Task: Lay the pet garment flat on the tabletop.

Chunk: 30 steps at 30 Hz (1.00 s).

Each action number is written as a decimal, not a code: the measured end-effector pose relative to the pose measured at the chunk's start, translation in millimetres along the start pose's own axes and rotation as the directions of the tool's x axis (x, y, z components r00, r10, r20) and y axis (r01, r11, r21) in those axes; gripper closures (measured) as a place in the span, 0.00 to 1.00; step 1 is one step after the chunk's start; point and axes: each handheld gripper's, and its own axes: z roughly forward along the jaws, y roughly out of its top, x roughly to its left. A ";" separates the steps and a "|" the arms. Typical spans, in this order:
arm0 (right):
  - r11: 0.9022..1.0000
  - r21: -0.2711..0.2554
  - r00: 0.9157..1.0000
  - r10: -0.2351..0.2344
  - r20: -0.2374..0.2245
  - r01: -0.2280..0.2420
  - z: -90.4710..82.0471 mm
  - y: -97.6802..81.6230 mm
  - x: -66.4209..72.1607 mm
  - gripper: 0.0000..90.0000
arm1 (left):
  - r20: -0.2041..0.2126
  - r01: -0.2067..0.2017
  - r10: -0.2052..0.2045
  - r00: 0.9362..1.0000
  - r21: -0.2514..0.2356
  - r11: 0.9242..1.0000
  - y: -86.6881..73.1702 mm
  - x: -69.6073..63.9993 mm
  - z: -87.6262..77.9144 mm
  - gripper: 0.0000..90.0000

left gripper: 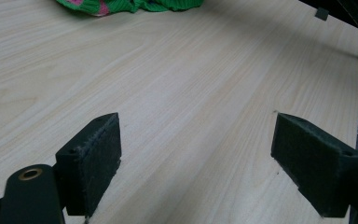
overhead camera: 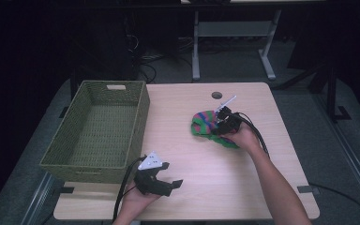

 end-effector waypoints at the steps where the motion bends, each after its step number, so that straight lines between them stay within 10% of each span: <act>1: 1.000 0.002 1.000 0.000 0.001 0.000 -0.1 0.1 0.0 0.62 | 0.000 -0.001 0.001 1.000 0.002 1.000 -0.1 0.1 0.2 0.17; 30: 0.994 -0.056 0.995 0.092 -0.035 -0.094 -23.0 -0.2 -7.9 0.84 | -0.002 0.001 -0.001 1.000 -0.005 1.000 -0.3 1.1 0.3 0.17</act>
